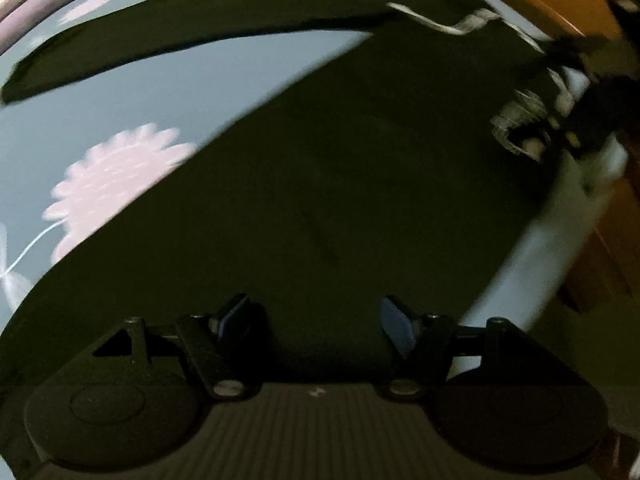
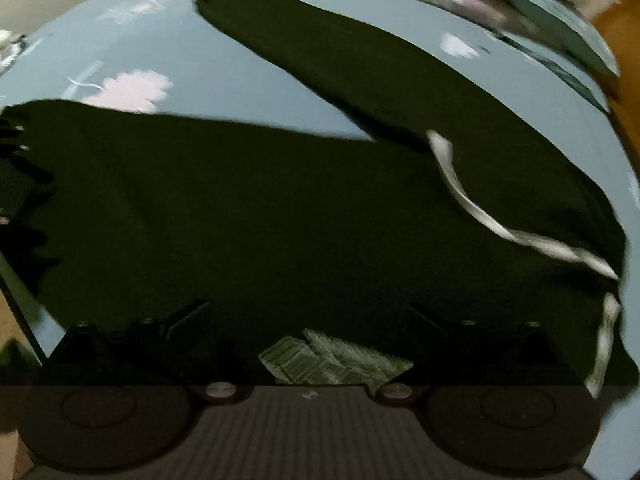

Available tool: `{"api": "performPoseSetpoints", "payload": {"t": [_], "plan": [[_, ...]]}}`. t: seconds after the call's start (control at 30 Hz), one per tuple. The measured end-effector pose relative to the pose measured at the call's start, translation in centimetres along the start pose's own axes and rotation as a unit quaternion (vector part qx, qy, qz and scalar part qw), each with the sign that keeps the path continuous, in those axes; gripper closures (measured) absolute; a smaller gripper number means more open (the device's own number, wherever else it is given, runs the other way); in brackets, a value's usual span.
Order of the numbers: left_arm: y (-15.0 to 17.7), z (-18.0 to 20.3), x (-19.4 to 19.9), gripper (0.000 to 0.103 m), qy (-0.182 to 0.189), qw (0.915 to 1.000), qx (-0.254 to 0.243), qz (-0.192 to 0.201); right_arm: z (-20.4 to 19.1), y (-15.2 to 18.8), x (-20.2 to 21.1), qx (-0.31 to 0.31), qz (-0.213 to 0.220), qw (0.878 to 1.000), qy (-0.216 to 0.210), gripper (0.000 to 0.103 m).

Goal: Fold clothes

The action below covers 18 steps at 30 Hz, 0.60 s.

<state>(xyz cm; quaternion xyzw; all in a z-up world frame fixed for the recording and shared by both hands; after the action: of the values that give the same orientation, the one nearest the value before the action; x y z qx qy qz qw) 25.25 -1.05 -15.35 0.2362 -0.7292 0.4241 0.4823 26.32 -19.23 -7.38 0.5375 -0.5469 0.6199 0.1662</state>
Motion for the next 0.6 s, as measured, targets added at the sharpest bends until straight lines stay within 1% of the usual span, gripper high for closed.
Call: {"api": "performPoseSetpoints", "payload": {"t": [0.1,0.13,0.23,0.27,0.3,0.37,0.43,0.47,0.53,0.6], "plan": [[1.4,-1.9,-0.3,0.031,-0.018,0.9997,0.015,-0.002,-2.7,-1.4,-2.2,0.005,-0.002,0.999,-0.034,0.0],[1.9,-2.6,-0.4,0.031,-0.024,0.9995,0.019,-0.004,-2.9,-2.1,-2.9,0.008,-0.004,0.999,-0.043,0.0],[5.3,-4.9,-0.3,0.031,-0.028,0.998,0.049,-0.027,-3.4,-2.8,-4.8,0.029,-0.016,0.998,-0.057,0.0],[6.4,-5.6,0.0,0.029,-0.024,0.9977,0.057,-0.028,-4.6,-2.5,-4.3,0.034,-0.022,0.997,-0.059,0.0],[7.4,-6.1,0.2,0.026,-0.021,0.997,0.063,-0.038,-6.0,-2.0,-3.7,0.04,-0.027,0.997,-0.06,0.0],[8.9,-7.1,0.5,0.025,-0.028,0.995,0.08,-0.053,-6.5,-2.2,-3.9,0.047,-0.037,0.996,-0.062,0.0],[9.9,-8.7,0.9,0.026,-0.031,0.991,0.104,-0.079,-6.6,-2.7,-4.0,0.052,-0.044,0.996,-0.065,0.0],[10.0,-9.5,1.2,0.027,-0.036,0.9886,0.119,-0.084,-6.8,-3.0,-4.0,0.053,-0.044,0.995,-0.067,0.0],[9.2,-11.2,2.1,0.027,-0.05,0.9879,0.136,-0.056,-7.4,-3.7,-4.0,0.056,-0.041,0.995,-0.073,0.0],[7.9,-13.0,2.4,0.026,-0.063,0.9871,0.146,-0.017,-8.3,-4.6,-4.3,0.065,-0.038,0.994,-0.079,0.0]]}}
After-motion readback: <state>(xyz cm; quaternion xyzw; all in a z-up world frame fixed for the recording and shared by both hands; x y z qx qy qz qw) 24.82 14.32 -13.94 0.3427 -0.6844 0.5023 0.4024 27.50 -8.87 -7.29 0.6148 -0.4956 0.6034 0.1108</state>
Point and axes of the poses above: each gripper's, at about its wrist camera, not at the fingertips, and x roughly against the way its jaws point, z to its right, y to its underside, the point moved 7 cm from there along -x, roughly the way its jaws point, and after that the axes turned 14 degrees about -y, right-handed, at the moved point
